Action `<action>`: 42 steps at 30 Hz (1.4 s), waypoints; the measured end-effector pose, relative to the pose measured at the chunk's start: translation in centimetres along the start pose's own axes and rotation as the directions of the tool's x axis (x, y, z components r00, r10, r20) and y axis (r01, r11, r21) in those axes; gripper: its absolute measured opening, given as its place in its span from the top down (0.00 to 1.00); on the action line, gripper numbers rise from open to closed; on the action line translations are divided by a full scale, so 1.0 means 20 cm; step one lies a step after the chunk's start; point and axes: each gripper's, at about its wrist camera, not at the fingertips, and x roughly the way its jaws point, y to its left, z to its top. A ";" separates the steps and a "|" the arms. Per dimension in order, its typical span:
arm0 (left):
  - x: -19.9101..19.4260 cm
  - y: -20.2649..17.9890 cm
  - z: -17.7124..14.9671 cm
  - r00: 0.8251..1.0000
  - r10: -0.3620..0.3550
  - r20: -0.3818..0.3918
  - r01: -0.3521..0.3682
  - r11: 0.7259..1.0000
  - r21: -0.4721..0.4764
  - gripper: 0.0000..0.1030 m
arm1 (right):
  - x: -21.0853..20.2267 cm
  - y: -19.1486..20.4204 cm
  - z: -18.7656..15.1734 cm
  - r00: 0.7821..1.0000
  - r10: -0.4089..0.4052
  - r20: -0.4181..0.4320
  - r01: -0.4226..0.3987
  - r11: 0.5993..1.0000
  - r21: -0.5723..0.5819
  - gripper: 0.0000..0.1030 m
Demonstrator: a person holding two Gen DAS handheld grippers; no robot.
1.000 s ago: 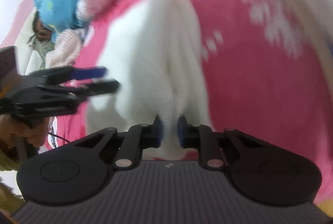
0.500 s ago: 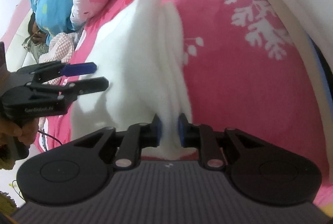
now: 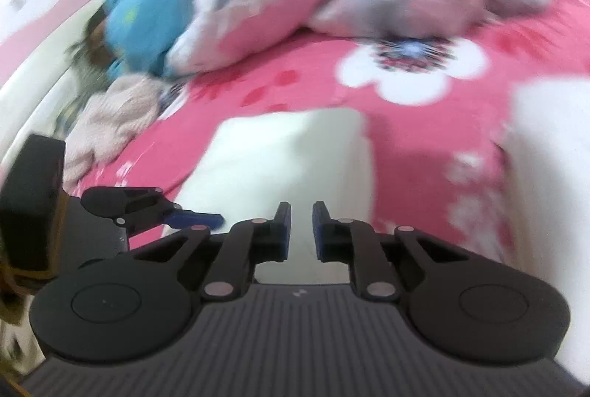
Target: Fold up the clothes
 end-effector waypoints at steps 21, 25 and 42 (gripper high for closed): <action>0.00 0.02 -0.03 0.999 0.005 0.049 -0.001 0.997 -0.078 0.28 | 0.56 -0.07 0.18 0.986 -0.167 -0.017 0.159 0.961 -0.226 0.96; -0.01 0.02 -0.05 0.999 0.002 0.053 0.002 0.997 -0.072 0.28 | 0.52 -0.04 0.24 0.983 -0.181 -0.022 0.171 0.957 -0.234 0.96; -0.04 0.05 -0.11 0.992 -0.023 0.123 0.034 0.996 -0.081 0.28 | 0.51 -0.06 0.43 0.994 -0.096 0.046 0.103 0.977 -0.187 0.94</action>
